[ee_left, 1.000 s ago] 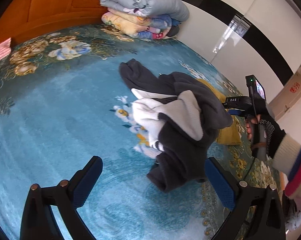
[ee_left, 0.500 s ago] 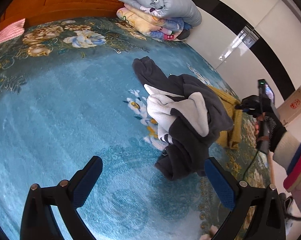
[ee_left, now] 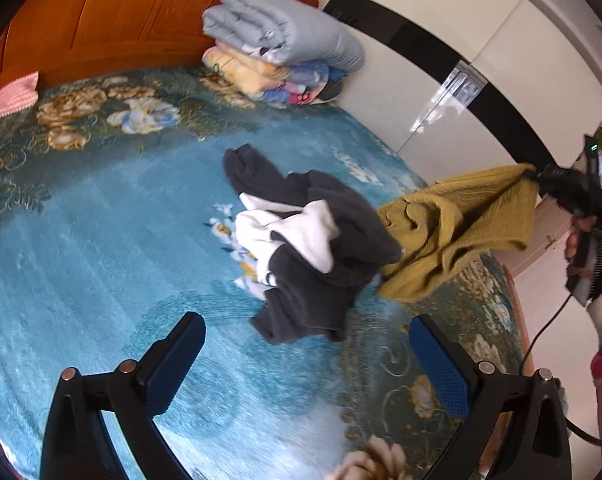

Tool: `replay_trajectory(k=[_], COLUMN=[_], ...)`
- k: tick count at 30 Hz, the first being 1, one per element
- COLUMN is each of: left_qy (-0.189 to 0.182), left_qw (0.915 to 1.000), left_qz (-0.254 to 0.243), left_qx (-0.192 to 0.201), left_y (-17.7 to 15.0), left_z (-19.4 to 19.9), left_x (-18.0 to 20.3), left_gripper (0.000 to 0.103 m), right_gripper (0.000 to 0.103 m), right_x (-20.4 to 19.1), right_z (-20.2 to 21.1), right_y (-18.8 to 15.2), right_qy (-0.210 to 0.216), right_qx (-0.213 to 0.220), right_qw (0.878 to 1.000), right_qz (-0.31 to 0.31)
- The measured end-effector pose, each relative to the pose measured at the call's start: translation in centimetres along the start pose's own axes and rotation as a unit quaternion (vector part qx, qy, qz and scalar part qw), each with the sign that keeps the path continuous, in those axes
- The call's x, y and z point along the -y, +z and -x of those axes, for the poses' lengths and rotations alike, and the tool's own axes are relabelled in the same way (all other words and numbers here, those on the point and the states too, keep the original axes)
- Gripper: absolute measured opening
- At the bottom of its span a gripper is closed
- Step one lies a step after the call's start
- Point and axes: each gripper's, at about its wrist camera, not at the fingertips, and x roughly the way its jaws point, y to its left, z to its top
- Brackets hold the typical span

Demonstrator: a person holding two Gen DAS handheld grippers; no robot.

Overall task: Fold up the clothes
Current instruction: 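Grasp the yellow sweater edge with the right gripper and lift it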

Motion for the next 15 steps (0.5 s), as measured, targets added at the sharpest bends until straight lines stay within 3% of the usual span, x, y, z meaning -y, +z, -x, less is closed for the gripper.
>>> replay_trajectory(k=[5, 10, 15], left_qy=[0.002, 0.009, 0.013], left_qw=[0.9997, 0.9986, 0.9974], left_qz=[-0.018, -0.025, -0.016], left_qx=[0.016, 0.046, 0.069], left_y=[-0.6, -0.9, -1.3], left_z=[3.2, 7.2, 9.9], left_x=[1.9, 2.4, 1.7], left_gripper=[0.103, 0.103, 0.103], right_gripper=[0.009, 0.009, 0.009], right_x=[-1.2, -2.3, -1.4], right_z=[8.0, 16.2, 22.1], right_y=[1.0, 0.0, -4.2], right_qy=[0.067, 0.158, 0.231], right_qx=[0.047, 0.095, 0.097], right_qw=[0.996, 0.983, 0.968], right_qz=[0.016, 0.018, 0.004])
